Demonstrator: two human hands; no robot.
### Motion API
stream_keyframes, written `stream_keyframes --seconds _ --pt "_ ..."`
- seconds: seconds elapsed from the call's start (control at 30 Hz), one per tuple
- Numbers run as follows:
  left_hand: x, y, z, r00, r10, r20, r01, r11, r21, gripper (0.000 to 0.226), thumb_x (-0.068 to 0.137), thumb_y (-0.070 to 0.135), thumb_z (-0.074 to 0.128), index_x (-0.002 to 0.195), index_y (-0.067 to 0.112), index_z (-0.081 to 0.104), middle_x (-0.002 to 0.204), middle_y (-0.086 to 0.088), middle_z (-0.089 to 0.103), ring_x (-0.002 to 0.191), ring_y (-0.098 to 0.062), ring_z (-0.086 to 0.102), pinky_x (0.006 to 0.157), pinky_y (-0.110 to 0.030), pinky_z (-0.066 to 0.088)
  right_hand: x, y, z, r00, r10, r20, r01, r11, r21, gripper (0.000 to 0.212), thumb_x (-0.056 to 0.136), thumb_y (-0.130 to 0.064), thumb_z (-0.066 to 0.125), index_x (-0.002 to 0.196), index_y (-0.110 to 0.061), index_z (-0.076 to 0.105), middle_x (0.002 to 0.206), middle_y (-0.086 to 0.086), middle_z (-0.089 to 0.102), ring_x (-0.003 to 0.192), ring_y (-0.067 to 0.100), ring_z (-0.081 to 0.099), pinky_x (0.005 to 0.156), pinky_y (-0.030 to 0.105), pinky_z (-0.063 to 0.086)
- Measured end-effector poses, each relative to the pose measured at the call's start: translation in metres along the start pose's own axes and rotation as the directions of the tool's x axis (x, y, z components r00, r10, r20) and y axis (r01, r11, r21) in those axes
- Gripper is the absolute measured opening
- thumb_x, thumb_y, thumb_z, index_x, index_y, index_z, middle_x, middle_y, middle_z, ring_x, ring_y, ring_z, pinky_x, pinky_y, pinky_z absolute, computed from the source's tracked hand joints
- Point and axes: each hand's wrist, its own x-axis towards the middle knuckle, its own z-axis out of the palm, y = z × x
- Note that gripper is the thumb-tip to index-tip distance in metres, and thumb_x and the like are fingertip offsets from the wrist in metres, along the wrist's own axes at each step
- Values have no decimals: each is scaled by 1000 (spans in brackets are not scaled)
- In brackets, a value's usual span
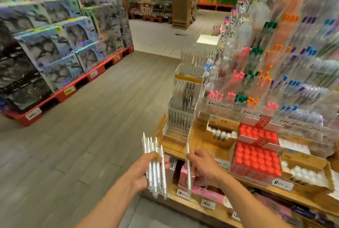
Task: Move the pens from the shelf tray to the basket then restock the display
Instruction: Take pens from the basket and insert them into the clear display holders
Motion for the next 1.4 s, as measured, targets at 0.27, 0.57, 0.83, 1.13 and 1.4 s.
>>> stream_keyframes --seconds 0.27,0.57,0.83,1.13,1.4 --pt "59 85 19 998 -36 56 23 976 217 35 85 6 60 119 -3 58 89 -23 74 65 -28 72 57 -35 56 57 -49 -17 982 -62 -178 68 997 31 17 99 -22 52 94 -6 56 90 18 65 51 12 55 48 24 42" --pt "136 174 69 990 5 140 -43 962 269 32 84 6 61 113 -7 62 87 -24 74 67 -27 73 59 -33 56 136 -106 -74 948 -141 -286 153 988 21 17 99 -22 53 88 -11 57 59 -4 57 50 10 55 48 23 43" --pt "181 233 106 977 33 212 -92 956 277 18 86 3 58 99 -6 66 81 -22 74 68 -27 73 63 -33 58 192 -173 -134 838 -275 -471 322 947 20 15 99 -19 53 89 -7 56 78 19 64 54 13 60 51 25 49" --pt "214 280 127 960 -13 281 -85 939 334 19 88 5 58 102 -4 67 88 -24 75 64 -24 73 52 -29 57 238 -228 -169 542 -481 -689 439 861 -256 14 102 -23 45 88 -22 48 75 3 65 65 10 65 62 29 56" --pt "234 297 125 945 -84 315 -48 921 388 22 85 7 61 103 -2 68 95 -23 75 79 -25 76 68 -35 59 259 -227 -153 655 -437 -617 121 866 -486 12 102 -23 46 96 -12 49 87 8 64 83 26 61 73 42 51"
